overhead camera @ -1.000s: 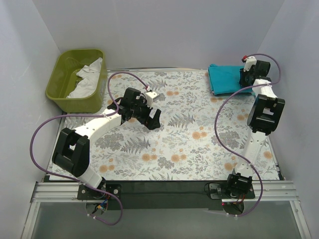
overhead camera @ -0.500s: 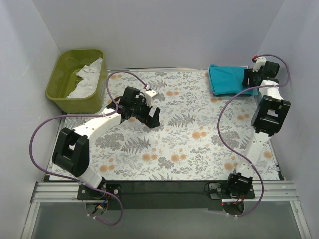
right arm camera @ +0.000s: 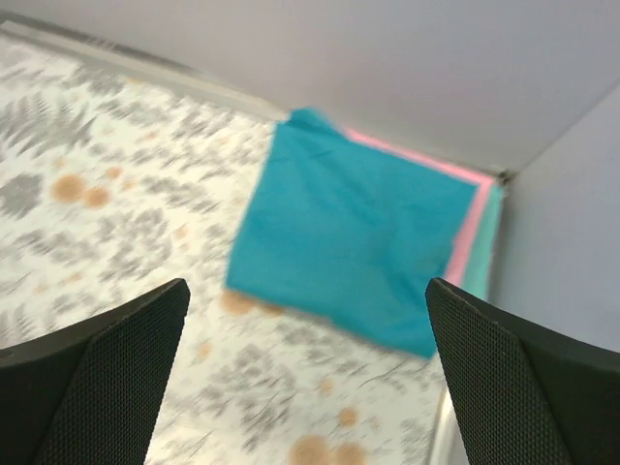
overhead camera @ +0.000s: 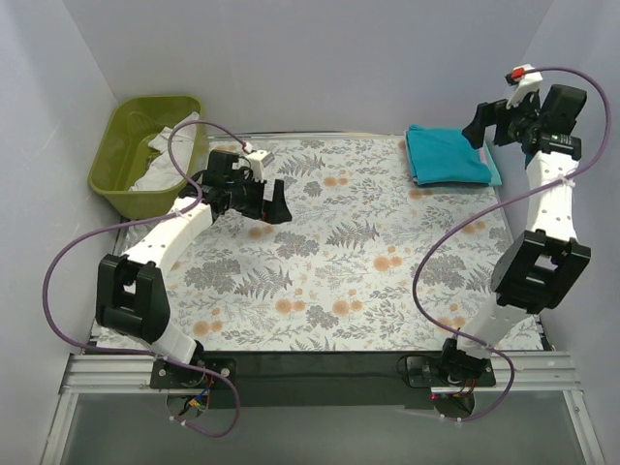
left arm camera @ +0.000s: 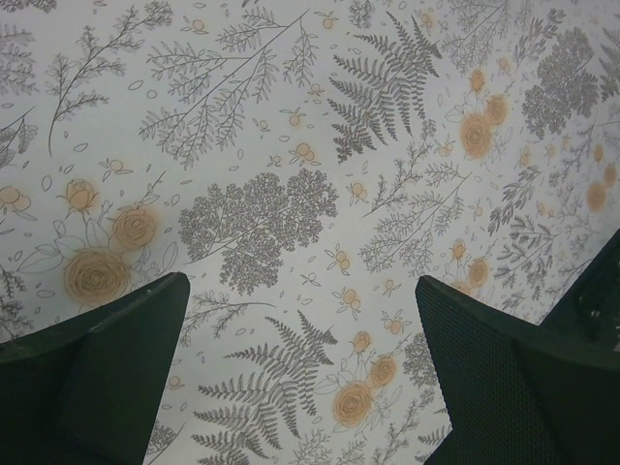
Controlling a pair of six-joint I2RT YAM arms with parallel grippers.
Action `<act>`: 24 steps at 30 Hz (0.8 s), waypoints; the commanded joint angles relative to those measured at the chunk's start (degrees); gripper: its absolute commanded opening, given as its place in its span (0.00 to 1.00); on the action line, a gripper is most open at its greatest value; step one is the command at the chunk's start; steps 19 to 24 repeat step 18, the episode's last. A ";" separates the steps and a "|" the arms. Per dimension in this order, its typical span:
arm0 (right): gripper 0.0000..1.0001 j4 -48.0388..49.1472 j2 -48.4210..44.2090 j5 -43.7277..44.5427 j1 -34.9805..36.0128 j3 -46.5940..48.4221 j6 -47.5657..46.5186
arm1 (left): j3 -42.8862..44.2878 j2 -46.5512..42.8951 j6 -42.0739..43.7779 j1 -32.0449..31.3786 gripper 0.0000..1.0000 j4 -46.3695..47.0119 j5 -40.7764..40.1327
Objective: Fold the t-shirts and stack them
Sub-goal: Neatly place the folded tshirt to the corner
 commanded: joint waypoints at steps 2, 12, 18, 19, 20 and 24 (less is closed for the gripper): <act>0.98 -18.17 -5.96 -2.86 4.63 -12.11 -4.73 | 0.50 -4.52 -4.37 5.51 0.98 -4.20 5.65; 0.98 -16.61 -27.59 4.10 23.26 -45.53 -7.23 | -13.12 -11.38 0.45 8.51 0.98 -4.55 -0.39; 0.98 -13.97 -31.37 6.38 25.29 -48.45 -4.94 | -17.18 -13.93 2.04 8.51 0.98 -4.37 -3.21; 0.98 -13.97 -31.37 6.38 25.29 -48.45 -4.94 | -17.18 -13.93 2.04 8.51 0.98 -4.37 -3.21; 0.98 -13.97 -31.37 6.38 25.29 -48.45 -4.94 | -17.18 -13.93 2.04 8.51 0.98 -4.37 -3.21; 0.98 -13.97 -31.37 6.38 25.29 -48.45 -4.94 | -17.18 -13.93 2.04 8.51 0.98 -4.37 -3.21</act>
